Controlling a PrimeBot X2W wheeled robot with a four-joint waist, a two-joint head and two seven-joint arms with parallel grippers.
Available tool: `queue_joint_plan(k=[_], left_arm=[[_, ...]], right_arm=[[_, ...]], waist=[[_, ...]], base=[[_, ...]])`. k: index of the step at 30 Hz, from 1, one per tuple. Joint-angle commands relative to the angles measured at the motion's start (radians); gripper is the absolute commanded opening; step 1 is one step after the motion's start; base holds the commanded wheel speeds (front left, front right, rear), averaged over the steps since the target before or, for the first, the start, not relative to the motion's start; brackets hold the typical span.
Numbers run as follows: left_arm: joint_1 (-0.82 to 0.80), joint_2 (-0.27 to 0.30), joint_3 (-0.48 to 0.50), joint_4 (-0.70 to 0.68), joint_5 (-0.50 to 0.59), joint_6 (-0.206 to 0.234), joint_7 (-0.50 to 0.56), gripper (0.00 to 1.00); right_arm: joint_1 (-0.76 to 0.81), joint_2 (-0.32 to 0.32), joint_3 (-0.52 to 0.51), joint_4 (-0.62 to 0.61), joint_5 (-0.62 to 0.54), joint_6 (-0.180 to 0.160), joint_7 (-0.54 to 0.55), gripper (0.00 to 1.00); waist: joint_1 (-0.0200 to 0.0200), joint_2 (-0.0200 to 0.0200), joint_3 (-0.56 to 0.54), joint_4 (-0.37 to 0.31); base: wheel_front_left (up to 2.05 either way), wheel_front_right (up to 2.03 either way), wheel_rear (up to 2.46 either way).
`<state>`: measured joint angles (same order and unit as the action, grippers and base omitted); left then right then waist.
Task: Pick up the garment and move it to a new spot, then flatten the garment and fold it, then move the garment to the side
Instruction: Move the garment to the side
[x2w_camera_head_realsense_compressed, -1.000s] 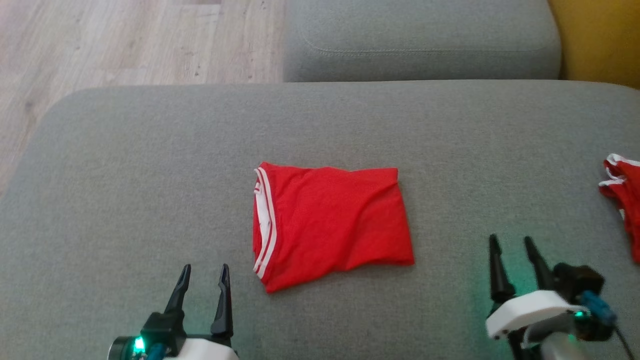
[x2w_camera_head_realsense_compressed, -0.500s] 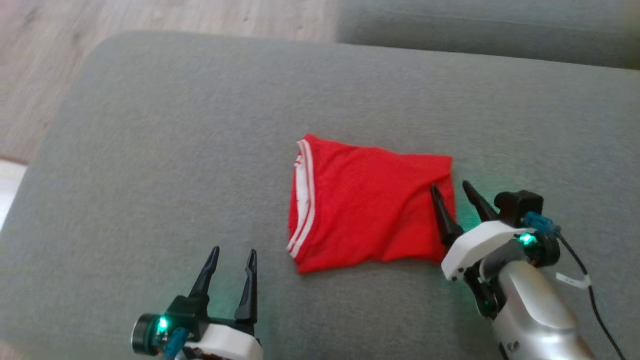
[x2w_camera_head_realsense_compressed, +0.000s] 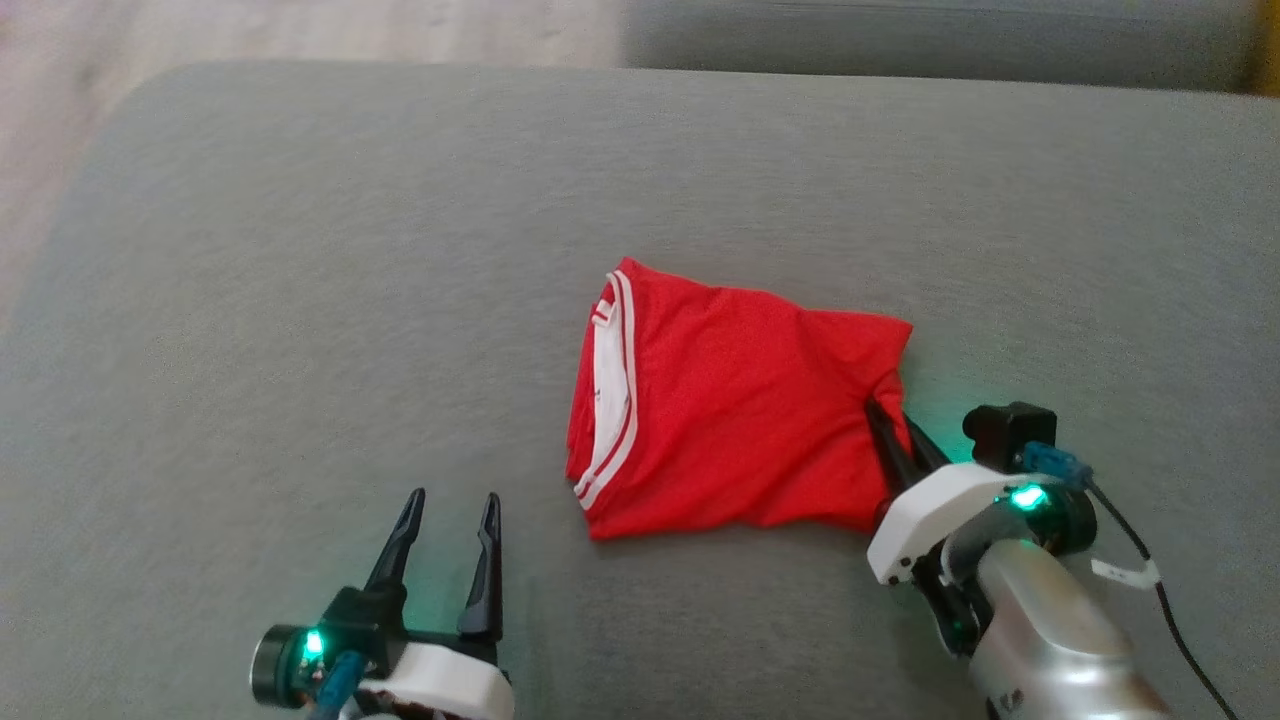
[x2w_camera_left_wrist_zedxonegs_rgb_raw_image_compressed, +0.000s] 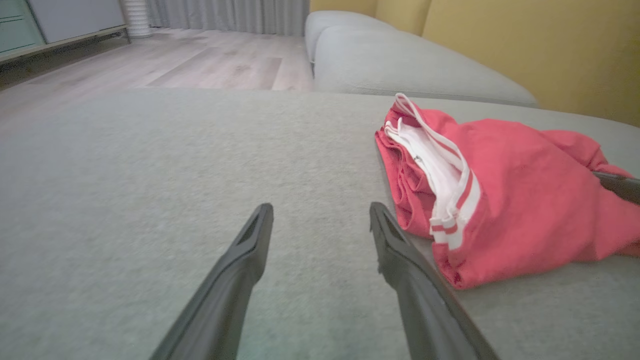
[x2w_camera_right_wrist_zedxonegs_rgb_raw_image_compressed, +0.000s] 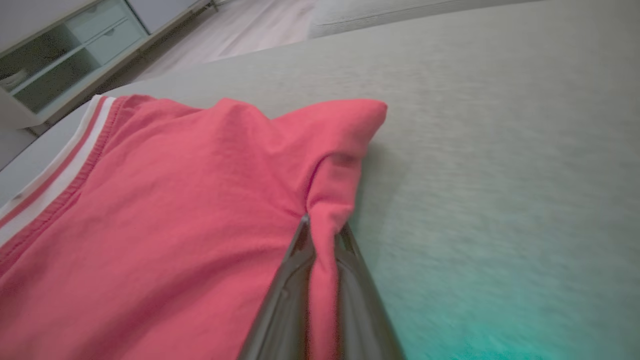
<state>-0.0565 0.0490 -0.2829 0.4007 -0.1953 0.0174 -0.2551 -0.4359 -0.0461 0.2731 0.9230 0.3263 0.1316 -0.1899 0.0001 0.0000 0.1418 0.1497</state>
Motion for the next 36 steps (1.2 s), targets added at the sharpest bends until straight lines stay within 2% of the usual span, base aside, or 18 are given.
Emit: queue_joint_plan(k=[1, 9, 15, 20, 28, 36], left_arm=[[-0.040, 0.001, 0.039, -0.029, 0.012, -0.005, -0.007, 1.00], [-0.087, 0.001, 0.023, -0.022, 0.004, -0.018, -0.007, 1.00], [-0.116, 0.001, -0.007, -0.013, 0.001, -0.028, -0.007, 1.00], [-0.123, 0.001, -0.039, -0.013, -0.003, -0.032, -0.007, 1.00], [-0.122, 0.001, -0.067, -0.002, -0.001, -0.038, -0.007, 1.00], [-0.122, 0.001, -0.082, 0.018, 0.005, -0.040, -0.007, 1.00]], right_arm=[[0.017, -0.004, 0.027, -0.008, 0.015, -0.001, -0.019, 0.00], [0.051, -0.004, 0.055, -0.020, 0.055, -0.001, -0.050, 0.00], [0.073, -0.004, 0.048, -0.045, 0.075, -0.001, -0.064, 0.00], [0.073, -0.004, 0.019, -0.067, 0.074, -0.001, -0.069, 0.00], [0.002, -0.006, -0.045, -0.105, 0.024, -0.001, -0.070, 0.00], [-0.207, -0.089, -0.091, -0.128, -0.084, -0.001, -0.013, 0.00]], waist=[[-0.0001, 0.0000, -0.018, -0.142], [-0.0001, 0.0000, -0.006, -0.429], [-0.0001, 0.0000, 0.014, -0.553], [-0.0001, 0.0000, 0.020, -0.582], [-0.0001, 0.0000, 0.038, -0.565], [-0.0001, 0.0000, 0.066, -0.506]], base=[[0.00, 0.00, 0.00], [0.00, 0.00, 0.00], [0.00, 0.00, 0.00], [0.00, 0.00, 0.00], [0.00, 0.00, 0.00], [0.00, 0.00, 0.00]])
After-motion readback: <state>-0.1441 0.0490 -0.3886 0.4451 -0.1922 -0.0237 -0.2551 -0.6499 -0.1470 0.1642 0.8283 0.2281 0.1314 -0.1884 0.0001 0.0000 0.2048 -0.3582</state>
